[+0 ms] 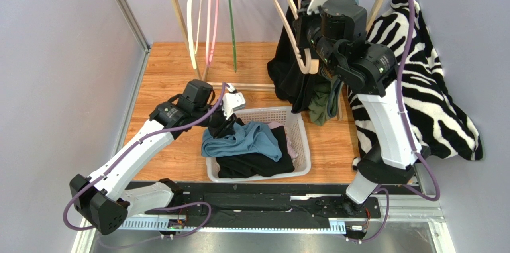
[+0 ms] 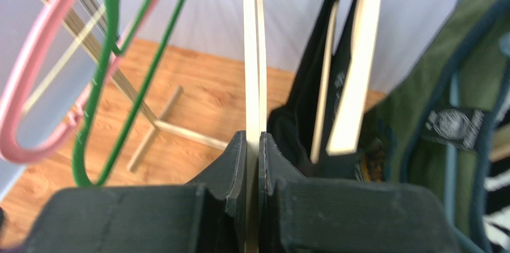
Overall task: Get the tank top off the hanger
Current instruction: Place the hanger at the clothesline.
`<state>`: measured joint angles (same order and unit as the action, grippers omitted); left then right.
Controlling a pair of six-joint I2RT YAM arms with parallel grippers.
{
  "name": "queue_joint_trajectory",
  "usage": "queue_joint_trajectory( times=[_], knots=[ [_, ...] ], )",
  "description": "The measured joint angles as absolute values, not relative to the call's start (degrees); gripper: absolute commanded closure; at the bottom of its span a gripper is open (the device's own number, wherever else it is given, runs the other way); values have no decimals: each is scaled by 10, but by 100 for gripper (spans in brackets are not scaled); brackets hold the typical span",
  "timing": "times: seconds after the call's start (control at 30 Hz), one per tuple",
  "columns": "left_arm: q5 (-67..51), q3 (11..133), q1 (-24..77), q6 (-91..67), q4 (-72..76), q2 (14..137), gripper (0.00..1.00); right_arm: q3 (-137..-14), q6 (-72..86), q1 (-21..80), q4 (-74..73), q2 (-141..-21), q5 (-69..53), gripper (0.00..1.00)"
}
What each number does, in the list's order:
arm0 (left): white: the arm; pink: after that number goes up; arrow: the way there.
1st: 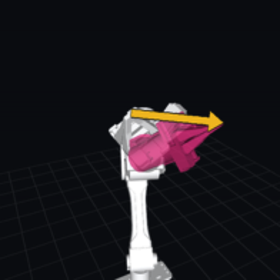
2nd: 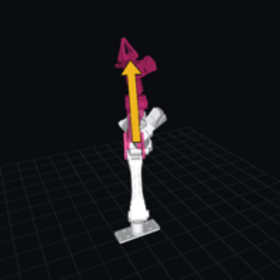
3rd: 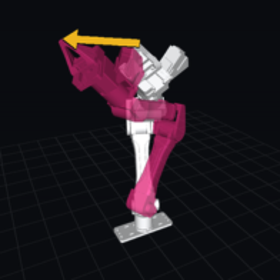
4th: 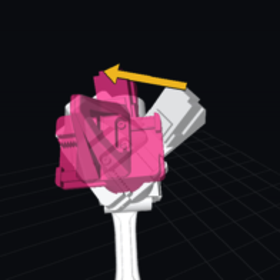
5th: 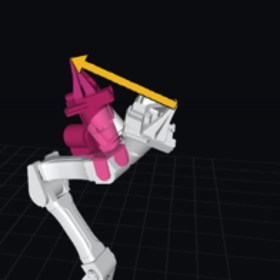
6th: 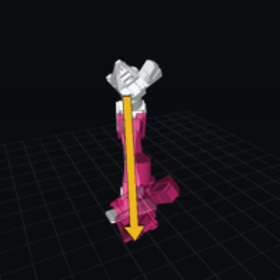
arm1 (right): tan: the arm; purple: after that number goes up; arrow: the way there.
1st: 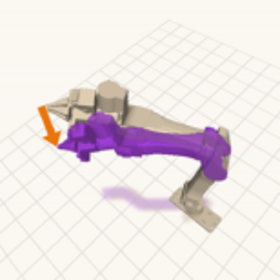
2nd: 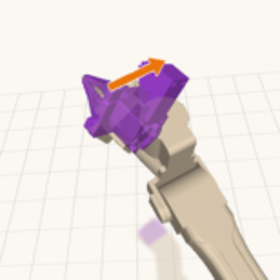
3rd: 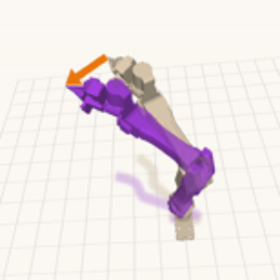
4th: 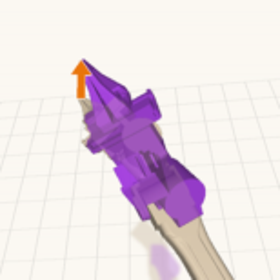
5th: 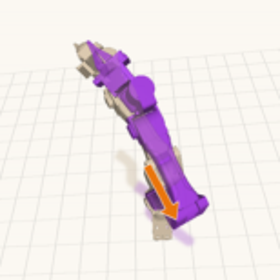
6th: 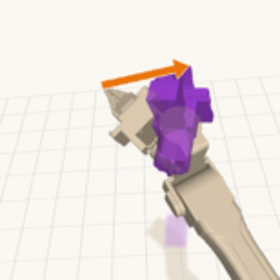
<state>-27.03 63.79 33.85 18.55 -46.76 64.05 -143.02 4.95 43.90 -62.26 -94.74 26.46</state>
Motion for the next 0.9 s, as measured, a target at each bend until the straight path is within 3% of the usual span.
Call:
queue_joint_trajectory(
  times=[0.4,0.5,0.6,0.67,0.9],
  knots=[
    [-230,551,363,208,-386,694,52,-1458,52,430,-532,-1035,251,100],
    [-227,539,364,217,-376,700,44,-1455,54,426,-523,-1042,248,100],
    [-224,528,364,234,-373,696,27,-1454,58,422,-519,-1046,239,100],
    [-223,520,364,244,-374,688,3,-1454,60,418,-514,-1047,230,100],
    [-220,525,364,261,-415,631,1,-1449,74,391,-503,-1053,195,100]
  ],
)
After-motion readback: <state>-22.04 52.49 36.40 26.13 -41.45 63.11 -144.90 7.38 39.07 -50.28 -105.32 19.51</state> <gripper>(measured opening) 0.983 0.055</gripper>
